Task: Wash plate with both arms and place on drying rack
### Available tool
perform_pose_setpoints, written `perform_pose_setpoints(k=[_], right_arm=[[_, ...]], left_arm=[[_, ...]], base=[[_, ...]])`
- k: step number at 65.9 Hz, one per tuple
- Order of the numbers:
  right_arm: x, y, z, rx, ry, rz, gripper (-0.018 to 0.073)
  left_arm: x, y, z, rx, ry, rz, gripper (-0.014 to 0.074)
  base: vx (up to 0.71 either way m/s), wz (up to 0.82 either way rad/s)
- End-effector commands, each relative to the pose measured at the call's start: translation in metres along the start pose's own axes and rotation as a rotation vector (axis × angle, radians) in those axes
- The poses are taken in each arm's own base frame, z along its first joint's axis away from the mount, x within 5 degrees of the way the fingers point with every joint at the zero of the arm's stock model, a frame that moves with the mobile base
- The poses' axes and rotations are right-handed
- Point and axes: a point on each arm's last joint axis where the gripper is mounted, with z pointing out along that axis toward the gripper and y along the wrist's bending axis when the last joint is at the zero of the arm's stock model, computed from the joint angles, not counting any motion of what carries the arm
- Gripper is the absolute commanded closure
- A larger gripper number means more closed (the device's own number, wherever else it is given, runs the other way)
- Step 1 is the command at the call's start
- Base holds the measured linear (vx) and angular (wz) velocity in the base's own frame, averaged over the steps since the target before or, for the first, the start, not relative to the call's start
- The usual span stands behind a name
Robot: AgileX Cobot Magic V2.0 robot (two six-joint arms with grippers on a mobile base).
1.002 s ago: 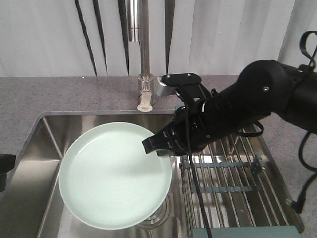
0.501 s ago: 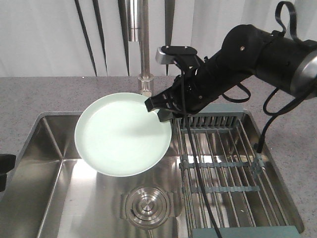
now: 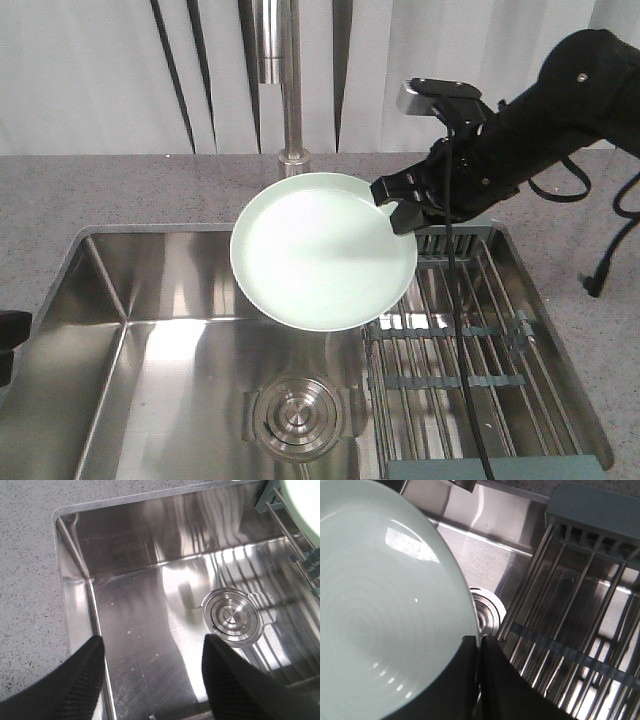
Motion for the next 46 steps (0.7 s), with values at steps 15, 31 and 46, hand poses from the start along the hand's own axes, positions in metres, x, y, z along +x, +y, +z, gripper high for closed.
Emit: perform_pose_setpoints(k=[15,31,46], right_arm=[[0.042,-0.007,-0.036,0.037,-0.124,0.049,0.0564],[0.076,0.0,-0.037,0.004,-0.091,0.086,0.0564],[0.098,0.022,-0.038,-0.035,-0.064,0.04,0.0564]], left_arm=[[-0.011,-0.001,-0.006,0.005,-0.092,-0.008,0.0188],[-0.011,-0.001,-0.006,0.005,-0.092,-0.008,0.0188],[-0.011,-0.001,-0.006,0.007,-0.092,-0.009,0.0188]], base=[[0.0,0.0],[0.0,0.0],[0.0,0.0]])
